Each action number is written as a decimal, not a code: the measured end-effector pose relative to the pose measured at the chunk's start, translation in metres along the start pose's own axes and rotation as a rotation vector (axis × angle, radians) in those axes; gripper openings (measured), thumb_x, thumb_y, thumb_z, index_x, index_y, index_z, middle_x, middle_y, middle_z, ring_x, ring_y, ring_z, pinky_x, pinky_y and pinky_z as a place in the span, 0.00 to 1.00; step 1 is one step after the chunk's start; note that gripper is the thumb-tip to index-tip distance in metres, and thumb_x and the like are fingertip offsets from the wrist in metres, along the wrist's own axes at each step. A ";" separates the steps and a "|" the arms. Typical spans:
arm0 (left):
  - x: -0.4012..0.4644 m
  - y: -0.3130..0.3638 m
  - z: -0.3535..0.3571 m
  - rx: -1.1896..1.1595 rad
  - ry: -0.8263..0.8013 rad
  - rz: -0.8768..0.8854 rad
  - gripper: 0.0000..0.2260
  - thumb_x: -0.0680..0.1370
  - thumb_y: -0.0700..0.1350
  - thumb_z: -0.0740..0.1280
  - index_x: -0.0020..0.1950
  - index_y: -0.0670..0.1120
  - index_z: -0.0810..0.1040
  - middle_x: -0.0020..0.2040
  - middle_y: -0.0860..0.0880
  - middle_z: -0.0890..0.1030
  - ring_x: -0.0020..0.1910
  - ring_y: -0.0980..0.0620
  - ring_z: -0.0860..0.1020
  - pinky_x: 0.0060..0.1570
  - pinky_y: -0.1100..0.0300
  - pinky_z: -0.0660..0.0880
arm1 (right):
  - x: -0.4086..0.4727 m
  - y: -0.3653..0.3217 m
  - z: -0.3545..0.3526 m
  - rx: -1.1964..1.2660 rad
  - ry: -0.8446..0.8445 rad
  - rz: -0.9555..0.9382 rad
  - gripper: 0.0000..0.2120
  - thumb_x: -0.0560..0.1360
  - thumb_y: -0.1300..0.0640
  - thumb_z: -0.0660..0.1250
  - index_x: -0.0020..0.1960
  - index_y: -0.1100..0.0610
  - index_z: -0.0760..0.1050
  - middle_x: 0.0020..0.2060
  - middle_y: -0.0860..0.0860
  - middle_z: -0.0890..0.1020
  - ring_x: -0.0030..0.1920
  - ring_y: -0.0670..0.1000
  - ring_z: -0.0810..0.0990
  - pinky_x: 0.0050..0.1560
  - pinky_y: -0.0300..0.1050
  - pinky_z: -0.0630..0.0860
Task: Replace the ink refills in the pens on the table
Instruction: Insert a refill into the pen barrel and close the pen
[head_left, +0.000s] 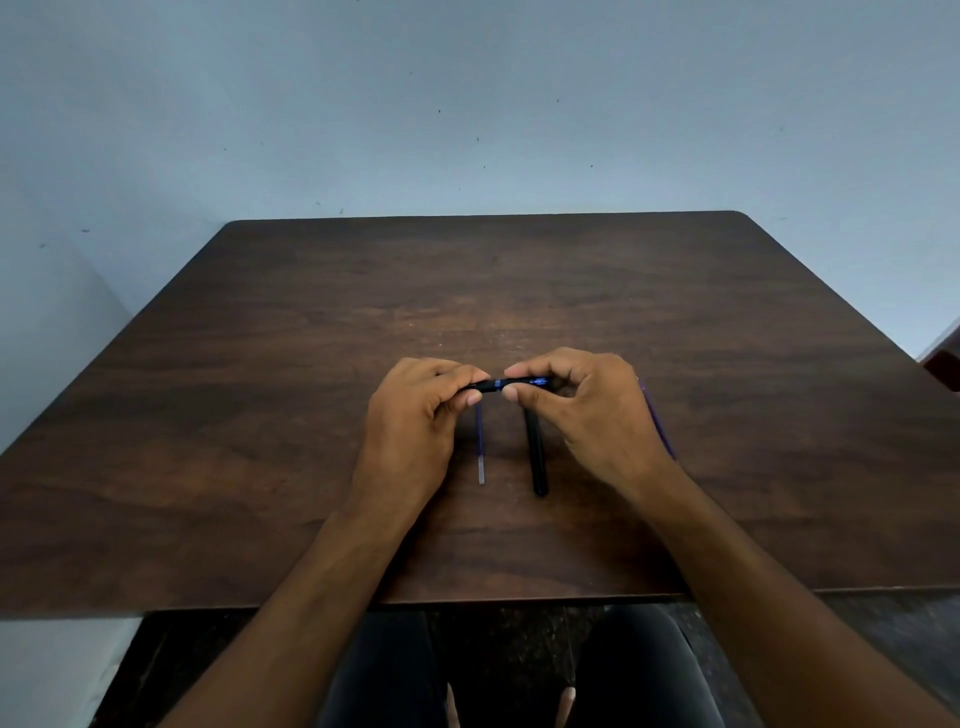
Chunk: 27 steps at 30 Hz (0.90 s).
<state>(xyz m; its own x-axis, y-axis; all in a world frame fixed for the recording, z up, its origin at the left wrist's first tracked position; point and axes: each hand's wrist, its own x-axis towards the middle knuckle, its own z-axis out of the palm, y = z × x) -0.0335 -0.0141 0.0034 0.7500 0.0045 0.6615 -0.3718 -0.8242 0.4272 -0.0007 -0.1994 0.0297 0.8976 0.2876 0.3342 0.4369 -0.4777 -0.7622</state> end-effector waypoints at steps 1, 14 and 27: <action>0.000 0.000 0.000 0.002 -0.008 -0.009 0.06 0.77 0.42 0.70 0.52 0.47 0.85 0.48 0.51 0.84 0.49 0.59 0.73 0.50 0.71 0.66 | 0.000 0.000 0.000 -0.013 -0.005 0.002 0.08 0.75 0.54 0.75 0.54 0.52 0.86 0.43 0.39 0.82 0.48 0.36 0.81 0.48 0.27 0.75; 0.002 0.003 0.000 -0.013 -0.027 -0.041 0.06 0.77 0.42 0.70 0.52 0.48 0.85 0.49 0.53 0.84 0.50 0.54 0.77 0.52 0.70 0.67 | -0.001 0.014 -0.020 0.180 0.016 -0.019 0.19 0.70 0.62 0.79 0.60 0.54 0.83 0.44 0.48 0.86 0.44 0.46 0.84 0.50 0.41 0.82; 0.001 0.002 0.001 0.016 -0.027 -0.027 0.07 0.76 0.40 0.71 0.53 0.47 0.85 0.48 0.52 0.84 0.50 0.56 0.75 0.53 0.77 0.63 | -0.002 0.023 -0.007 -0.118 0.106 -0.120 0.13 0.76 0.39 0.65 0.40 0.47 0.78 0.32 0.43 0.76 0.34 0.43 0.75 0.35 0.32 0.67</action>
<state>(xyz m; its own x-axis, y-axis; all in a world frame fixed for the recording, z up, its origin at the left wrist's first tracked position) -0.0330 -0.0165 0.0046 0.7739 0.0116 0.6333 -0.3429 -0.8330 0.4343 0.0082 -0.2168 0.0155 0.8370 0.2628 0.4800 0.5398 -0.5408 -0.6452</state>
